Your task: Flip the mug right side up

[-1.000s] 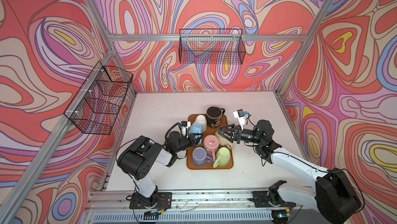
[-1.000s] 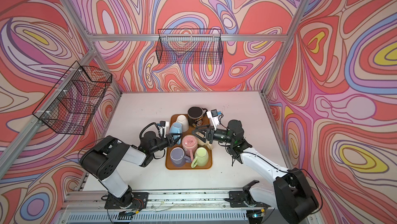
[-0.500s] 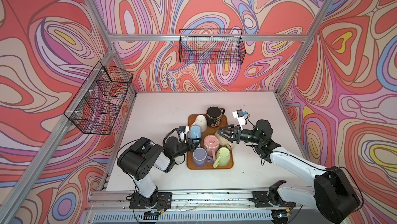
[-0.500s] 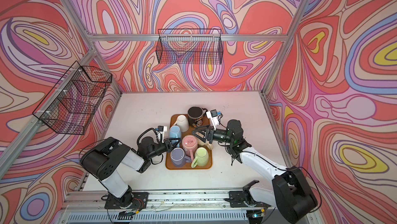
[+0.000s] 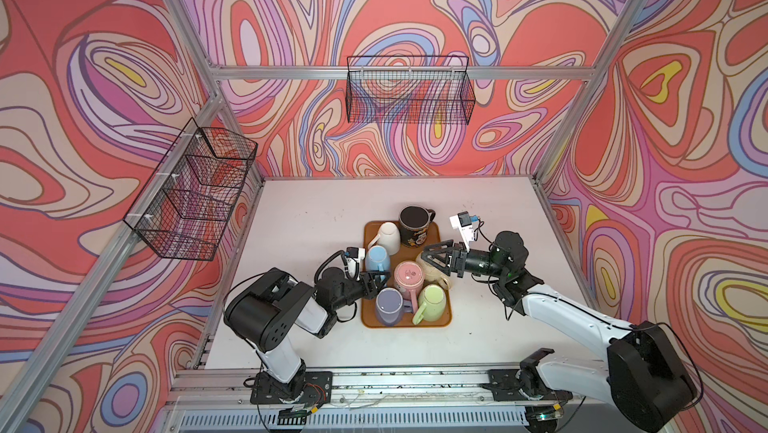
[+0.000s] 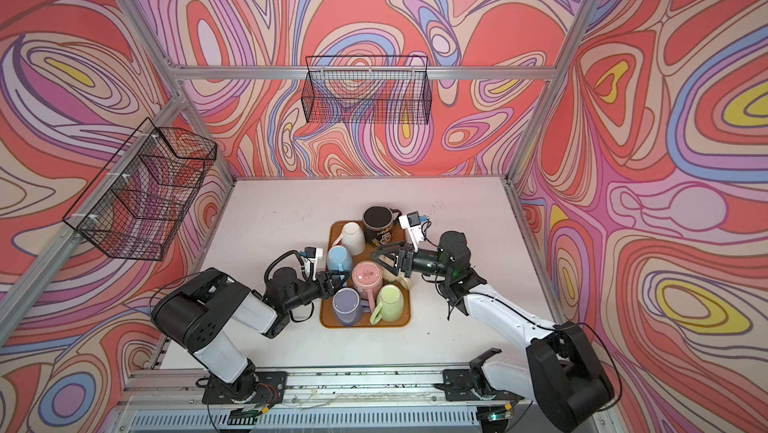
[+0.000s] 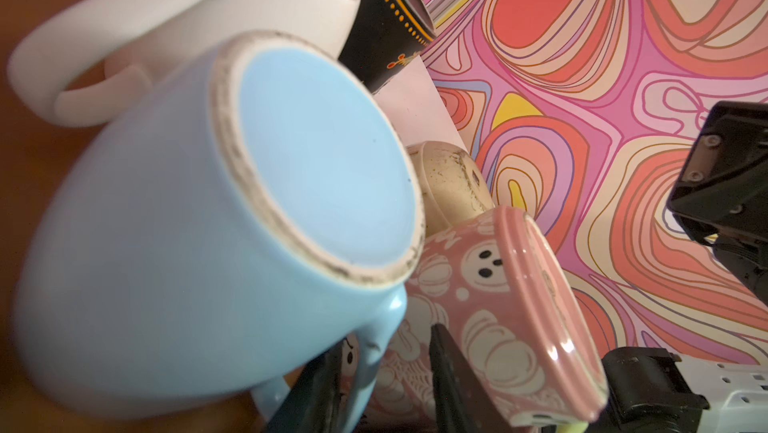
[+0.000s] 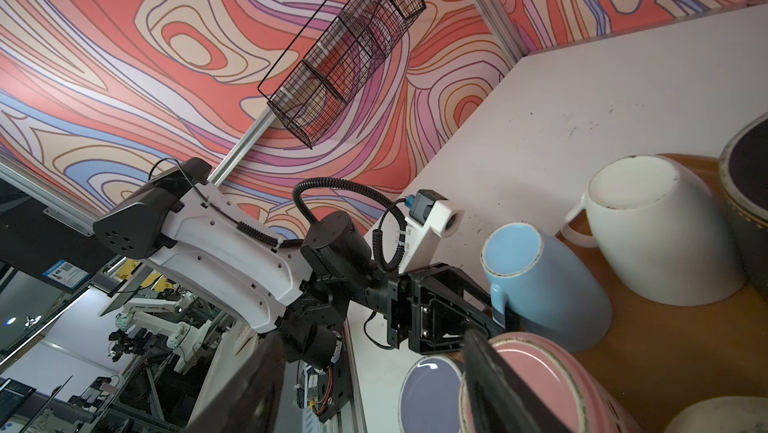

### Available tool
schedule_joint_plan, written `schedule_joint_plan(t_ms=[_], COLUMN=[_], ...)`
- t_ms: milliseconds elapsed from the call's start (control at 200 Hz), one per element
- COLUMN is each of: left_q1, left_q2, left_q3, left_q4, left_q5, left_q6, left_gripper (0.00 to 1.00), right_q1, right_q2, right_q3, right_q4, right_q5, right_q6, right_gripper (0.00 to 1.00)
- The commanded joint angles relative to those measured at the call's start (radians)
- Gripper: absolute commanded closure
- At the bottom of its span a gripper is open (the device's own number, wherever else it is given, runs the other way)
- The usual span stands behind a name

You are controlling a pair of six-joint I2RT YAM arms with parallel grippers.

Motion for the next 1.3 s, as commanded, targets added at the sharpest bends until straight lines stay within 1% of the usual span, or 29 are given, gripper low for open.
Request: schedule_joint_plan(t_ms=[0, 90, 160, 300, 396, 446, 466, 526, 606, 751, 957, 1102, 1297], left_q1=[-0.003, -0.006, -0.015, -0.072, -0.101, -0.111, -0.116, -0.130, -0.149, -0.186, -0.217, -0.221, -0.227], left_q2=[-0.078, -0.165, -0.244, -0.369, -0.388, -0.378, -0.371, -0.351, -0.325, -0.274, -0.196, -0.170, -0.137], left_q3=[0.006, 0.028, 0.060, 0.160, 0.238, 0.270, 0.316, 0.366, 0.413, 0.507, 0.621, 0.654, 0.689], left_q4=[-0.115, -0.291, -0.465, -0.811, -0.999, -1.086, -1.120, -1.207, -1.284, -1.421, -1.559, -1.590, -1.598], left_q5=[-0.041, -0.091, -0.144, -0.268, -0.347, -0.370, -0.380, -0.413, -0.451, -0.551, -0.663, -0.714, -0.732], left_q6=[0.052, 0.104, 0.161, 0.279, 0.310, 0.317, 0.319, 0.321, 0.314, 0.315, 0.303, 0.300, 0.286], left_gripper=[0.60, 0.59, 0.58, 0.55, 0.53, 0.52, 0.52, 0.52, 0.51, 0.51, 0.48, 0.46, 0.42], right_q1=[-0.003, -0.002, -0.002, -0.002, -0.003, -0.002, -0.003, -0.004, -0.002, -0.002, -0.004, -0.003, -0.003], right_q2=[-0.010, -0.010, -0.012, -0.013, -0.013, -0.013, -0.014, -0.019, -0.029, -0.047, -0.069, -0.076, -0.072], right_q3=[0.022, 0.021, 0.021, 0.020, 0.021, 0.019, 0.018, 0.016, 0.012, 0.007, -0.007, -0.014, -0.023], right_q4=[-0.020, -0.020, -0.020, -0.020, -0.016, -0.016, -0.017, -0.019, -0.028, -0.046, -0.058, -0.058, -0.046], right_q5=[-0.007, -0.004, -0.004, -0.002, 0.001, 0.003, 0.005, 0.009, 0.016, 0.025, 0.039, 0.040, 0.038], right_q6=[-0.020, -0.020, -0.021, -0.021, -0.020, -0.018, -0.017, -0.017, -0.020, -0.030, -0.033, -0.037, -0.036], right_gripper=[0.30, 0.30, 0.30, 0.30, 0.30, 0.30, 0.30, 0.30, 0.30, 0.30, 0.30, 0.30, 0.30])
